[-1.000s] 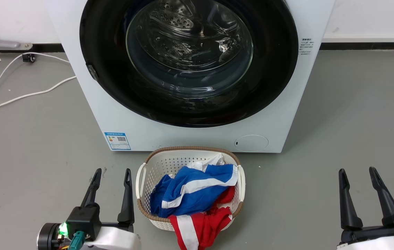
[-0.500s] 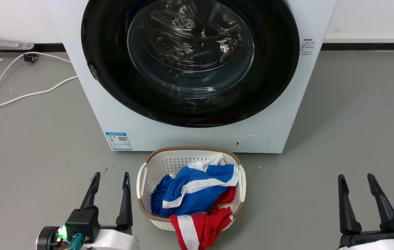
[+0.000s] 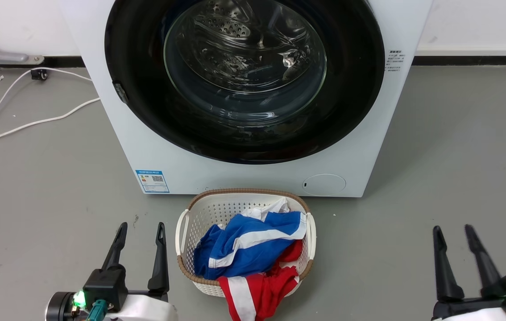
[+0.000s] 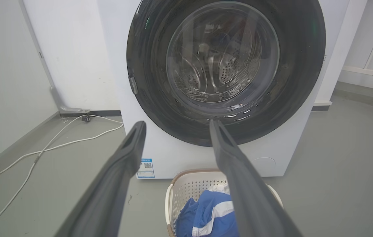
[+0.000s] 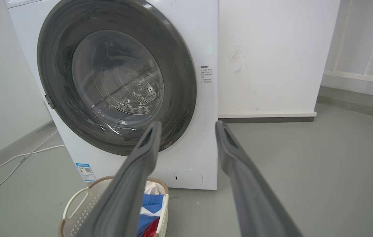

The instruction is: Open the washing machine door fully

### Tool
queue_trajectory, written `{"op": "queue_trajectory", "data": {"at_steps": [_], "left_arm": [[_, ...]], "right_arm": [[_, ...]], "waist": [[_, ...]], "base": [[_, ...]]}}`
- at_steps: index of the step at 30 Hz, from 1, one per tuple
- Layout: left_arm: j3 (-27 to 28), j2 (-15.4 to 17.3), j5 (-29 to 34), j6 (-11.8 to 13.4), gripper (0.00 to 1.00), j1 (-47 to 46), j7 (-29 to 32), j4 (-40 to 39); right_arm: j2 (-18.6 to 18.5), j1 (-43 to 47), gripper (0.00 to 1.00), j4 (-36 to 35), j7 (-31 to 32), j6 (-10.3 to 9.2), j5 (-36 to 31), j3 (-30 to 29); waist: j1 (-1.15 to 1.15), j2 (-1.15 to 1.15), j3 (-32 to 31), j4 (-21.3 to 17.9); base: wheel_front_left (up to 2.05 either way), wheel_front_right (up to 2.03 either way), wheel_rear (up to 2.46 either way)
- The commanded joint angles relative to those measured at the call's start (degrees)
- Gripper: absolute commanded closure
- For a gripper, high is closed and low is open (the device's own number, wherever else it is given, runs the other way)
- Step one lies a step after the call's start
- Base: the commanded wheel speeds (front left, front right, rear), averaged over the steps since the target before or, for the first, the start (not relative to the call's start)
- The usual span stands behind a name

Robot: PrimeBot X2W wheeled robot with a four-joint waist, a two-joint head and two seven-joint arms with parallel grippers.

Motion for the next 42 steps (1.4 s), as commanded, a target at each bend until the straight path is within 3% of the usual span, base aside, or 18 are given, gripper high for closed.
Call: {"op": "queue_trajectory", "data": {"at_steps": [1,2,3,11,17,25,27,31,42], "left_arm": [[0.11,-0.06,0.06,-0.12,0.00,0.22,-0.16,0.04],[0.15,-0.06,0.05,-0.12,0.00,0.19,-0.16,0.05],[0.15,-0.08,0.02,-0.13,0.00,0.10,-0.16,0.13],[0.20,-0.08,-0.05,0.00,0.00,0.40,-0.16,0.37],[0.38,-0.08,-0.12,0.06,0.00,0.67,-0.16,0.38],[-0.04,-0.08,-0.38,0.32,0.00,0.45,-0.16,0.53],[-0.13,-0.08,-0.46,0.46,0.00,0.44,-0.16,0.59],[-0.19,-0.07,-0.33,0.67,0.00,0.43,-0.16,0.63],[0.11,-0.08,0.43,0.76,0.00,0.34,-0.16,0.28]], "right_arm": [[-0.20,0.52,1.00,0.28,-0.14,0.12,-0.22,0.28],[-0.20,0.38,1.00,0.16,-0.14,0.12,0.51,0.25],[-0.19,0.02,1.00,1.10,-0.14,0.06,11.86,0.19],[-0.14,1.50,1.00,0.41,-0.14,0.07,50.42,3.08],[-1.35,2.14,1.00,-1.78,0.89,0.07,70.72,5.68],[-1.53,2.63,1.00,-4.84,12.88,0.07,94.48,1.06],[-1.33,2.85,1.00,-4.07,16.93,0.07,97.23,-0.83],[-0.65,2.40,1.00,-2.75,20.89,0.07,96.65,-3.75],[-0.08,1.01,1.00,-1.32,22.58,0.07,94.75,-4.99]], "waist": [[0.00,0.00,-0.01,-0.01],[0.00,0.00,-0.02,-0.03],[0.00,0.00,-0.10,-0.03],[0.00,0.00,-0.47,-0.01],[0.00,0.00,-0.50,-0.37],[0.00,0.00,-0.38,-0.47],[0.00,0.00,-0.39,-0.40],[0.00,0.00,-0.41,-0.15],[0.00,0.00,-0.02,0.37]], "base": [[0.00,0.00,0.00],[0.00,0.00,0.00],[0.00,0.00,0.00],[0.00,0.00,0.00],[0.00,0.00,0.00],[0.00,0.00,0.00],[0.00,0.00,0.00],[0.00,0.00,0.00],[0.00,0.00,0.00]]}}
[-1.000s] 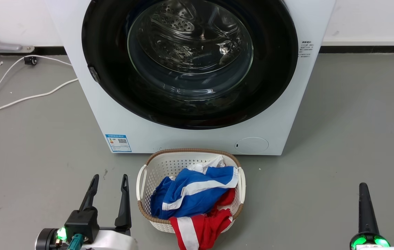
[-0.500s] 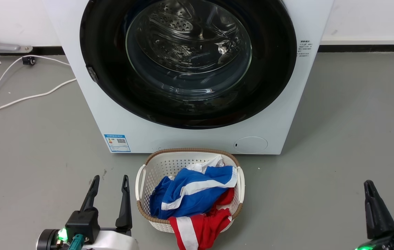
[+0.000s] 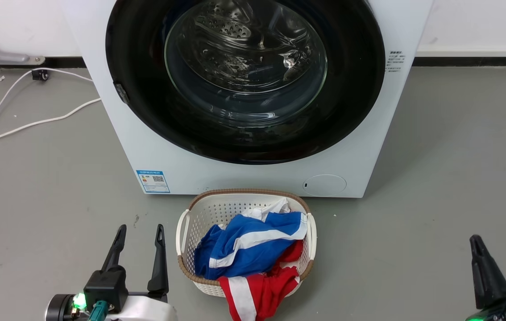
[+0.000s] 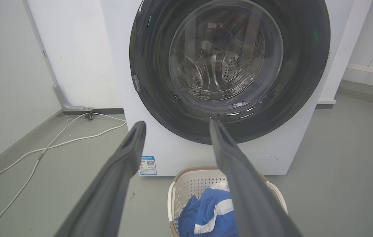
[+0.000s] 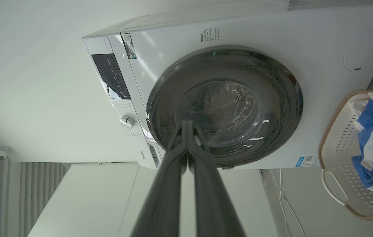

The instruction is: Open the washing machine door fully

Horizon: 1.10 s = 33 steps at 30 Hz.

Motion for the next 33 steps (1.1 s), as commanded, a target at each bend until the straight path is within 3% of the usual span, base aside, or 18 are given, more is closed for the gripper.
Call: {"op": "queue_trajectory", "data": {"at_steps": [1,8,18,26,33], "left_arm": [[0.16,0.00,0.41,0.06,0.00,0.02,-0.16,-0.23],[0.02,-0.01,0.59,0.43,0.00,-1.74,-0.15,-1.08],[-1.27,0.00,1.41,0.64,0.00,-7.54,-0.15,-3.90],[-2.11,-0.01,1.14,1.33,0.00,-12.26,-0.15,-6.12],[-3.64,-0.01,1.01,2.13,0.00,-15.22,-0.15,-8.06]], "right_arm": [[0.14,-1.19,1.00,0.18,-0.37,0.01,0.01,-0.23],[-0.23,-9.58,1.00,2.38,0.08,0.01,-1.32,-4.91],[-9.35,-34.27,1.00,11.41,4.66,0.01,-3.82,-11.29],[-16.98,-51.80,1.00,17.51,7.80,0.01,-7.55,-8.88],[-22.03,-66.24,1.00,25.14,11.51,0.01,-13.18,-2.05]], "waist": [[0.00,0.00,0.20,0.11],[0.00,0.00,3.01,0.83],[0.00,0.00,13.52,3.02],[0.00,0.00,21.68,5.00],[0.00,0.00,27.38,6.63]], "base": [[0.00,0.00,0.00],[0.00,0.00,0.00],[0.00,0.00,0.00],[0.00,0.00,0.00],[0.00,0.00,0.00]]}}
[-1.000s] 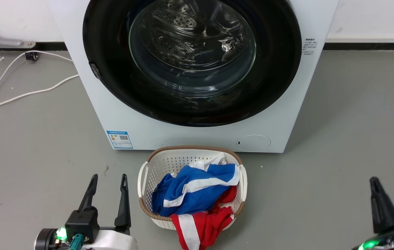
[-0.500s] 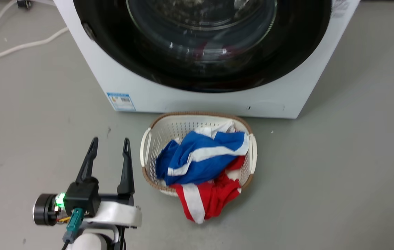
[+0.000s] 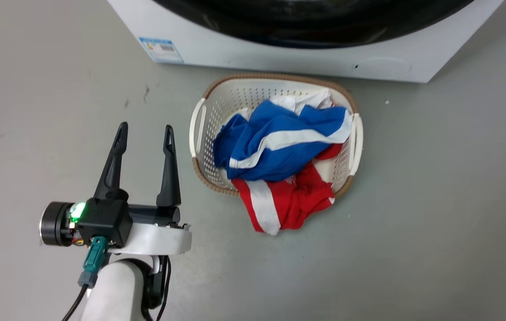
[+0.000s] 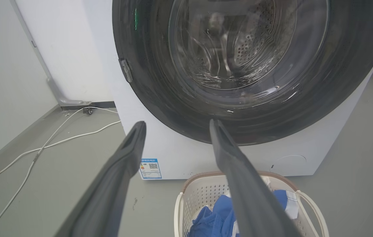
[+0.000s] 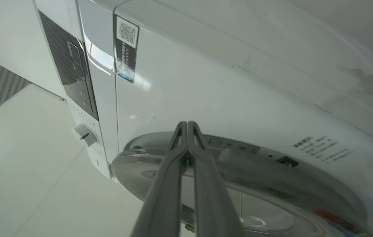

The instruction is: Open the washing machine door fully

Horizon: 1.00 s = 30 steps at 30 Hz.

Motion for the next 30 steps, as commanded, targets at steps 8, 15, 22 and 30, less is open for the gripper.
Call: {"op": "queue_trajectory", "data": {"at_steps": [8,15,22,30], "left_arm": [[-1.54,-0.01,-0.81,0.82,0.00,-2.59,-0.14,-1.08],[-2.73,0.00,-1.51,1.41,0.00,-3.96,-0.14,-1.08],[-3.08,0.00,-1.71,1.80,0.00,-4.55,-0.14,-0.71],[-2.28,0.00,-1.21,1.52,0.00,-3.26,-0.14,-0.22]], "right_arm": [[-2.46,-9.97,1.00,6.15,4.85,0.02,-6.43,7.84],[-2.56,-14.64,1.00,10.91,7.72,0.02,-10.82,12.53],[-1.72,-14.77,1.00,11.65,11.19,0.09,-11.26,15.03],[-1.96,-6.79,1.00,5.18,14.82,0.09,-7.37,15.89]], "waist": [[-0.01,0.00,6.27,2.00],[-0.01,0.00,8.56,2.53],[-0.01,0.00,9.14,2.61],[-0.01,0.00,6.06,1.13]], "base": [[0.00,0.00,0.00],[0.00,0.00,0.00],[0.00,0.00,0.00],[0.00,0.00,0.00]]}}
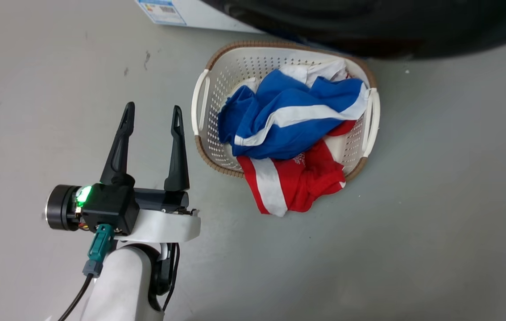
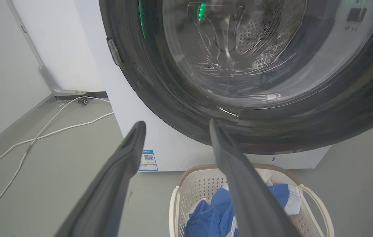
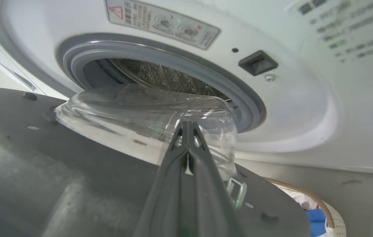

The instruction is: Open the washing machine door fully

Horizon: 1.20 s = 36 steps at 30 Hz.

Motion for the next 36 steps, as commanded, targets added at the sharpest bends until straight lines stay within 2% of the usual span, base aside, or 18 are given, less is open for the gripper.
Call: {"op": "queue_trajectory", "data": {"at_steps": [1,9,22,36], "left_arm": [[0.37,0.00,0.32,-0.20,0.00,0.63,-0.14,0.12],[1.68,0.00,1.35,-0.80,0.00,2.50,-0.14,0.74],[3.38,0.10,2.39,-1.80,0.00,6.24,-0.14,1.60],[3.65,0.09,2.78,-1.85,0.00,8.64,-0.14,2.18]], "right_arm": [[0.65,2.94,1.00,-2.36,0.93,0.16,1.17,0.55],[0.39,14.18,1.00,-12.88,3.47,0.16,5.09,1.10],[3.93,31.99,1.00,-27.60,2.43,0.17,7.75,4.15],[9.29,46.19,1.00,-34.12,-0.23,0.17,9.23,9.18]], "waist": [[-0.01,0.00,-1.36,-0.75],[-0.01,0.00,-5.32,-2.63],[-0.01,0.00,-12.21,-4.50],[-0.01,0.00,-16.50,-3.66]], "base": [[0.00,0.00,0.00],[0.00,0.00,0.00],[0.00,0.00,0.00],[0.00,0.00,0.00]]}}
